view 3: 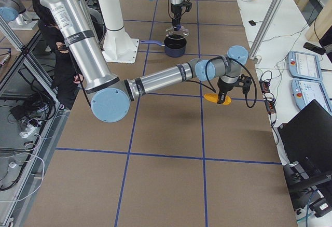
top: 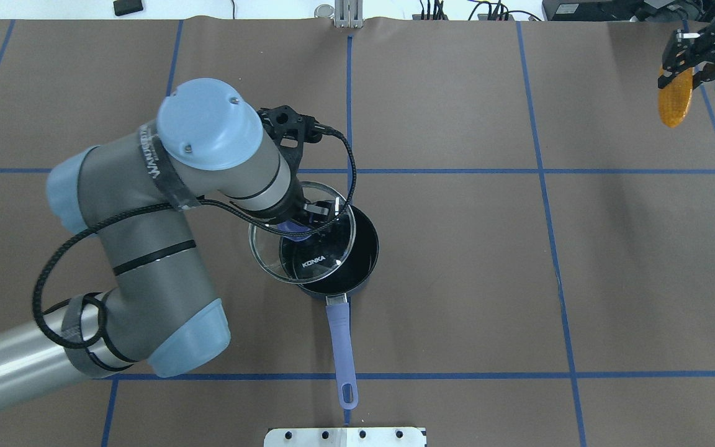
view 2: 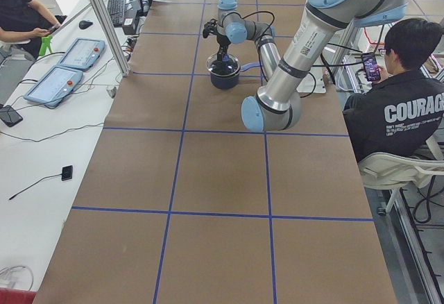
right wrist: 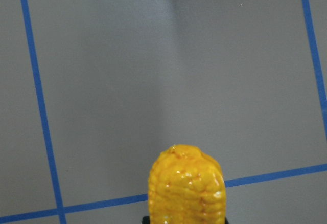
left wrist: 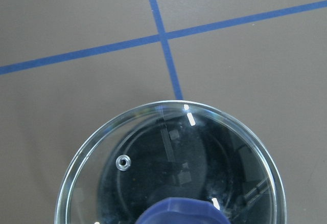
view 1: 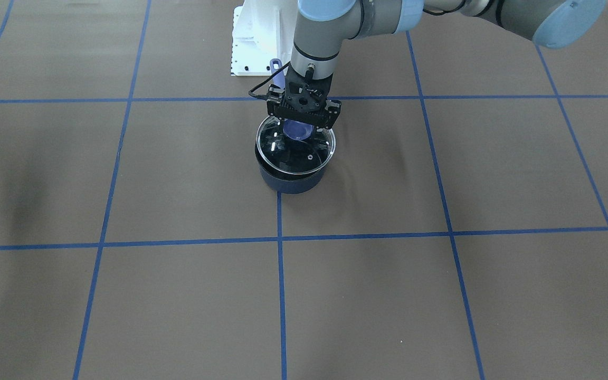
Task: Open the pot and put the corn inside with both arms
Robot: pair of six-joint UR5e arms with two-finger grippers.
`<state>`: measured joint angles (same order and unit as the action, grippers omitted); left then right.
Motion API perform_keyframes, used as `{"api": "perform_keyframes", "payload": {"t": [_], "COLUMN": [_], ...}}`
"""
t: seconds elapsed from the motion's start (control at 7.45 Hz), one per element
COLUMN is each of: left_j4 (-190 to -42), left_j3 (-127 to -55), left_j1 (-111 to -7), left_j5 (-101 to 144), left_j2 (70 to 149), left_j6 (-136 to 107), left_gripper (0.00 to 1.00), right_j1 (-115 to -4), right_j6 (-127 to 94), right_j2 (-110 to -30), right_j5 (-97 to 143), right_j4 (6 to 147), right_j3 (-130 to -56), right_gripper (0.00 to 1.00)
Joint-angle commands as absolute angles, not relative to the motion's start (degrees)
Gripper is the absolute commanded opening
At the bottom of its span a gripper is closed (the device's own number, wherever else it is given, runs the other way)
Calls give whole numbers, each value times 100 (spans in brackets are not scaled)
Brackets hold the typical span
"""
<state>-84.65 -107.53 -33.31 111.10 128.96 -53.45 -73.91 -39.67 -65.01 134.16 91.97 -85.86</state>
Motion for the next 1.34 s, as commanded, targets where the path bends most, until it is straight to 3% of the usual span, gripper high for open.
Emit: {"api": "perform_keyframes", "payload": {"t": [0.0,0.54,0.94,1.21], "left_j4": [-8481,-10076,-10457,-11526], "left_j3": [-11275,-11409,-11373,-11024], "left_j1": [-3716,-4313,-4692,-4816], "left_j5": [11407,11740,11944,11962], "left_j2": [12246,10499,9706,9205], "left_j6": [-4679,-3931,-3272,-3252], "left_gripper": [62,62,62,62], "right_j1": [-6946,-6040,-5241,-4836], "right_j6": [-5128,-6589,-7600,-8022], "right_j2": [-6276,-5916,-5582,-5354], "right_j5": [13403,13071,12535,12279], "right_j4": [9185,9193,9193,9193], "right_j3": [-8972,-9501,-9790,-9844], "right_gripper": [38,39,41,44]}}
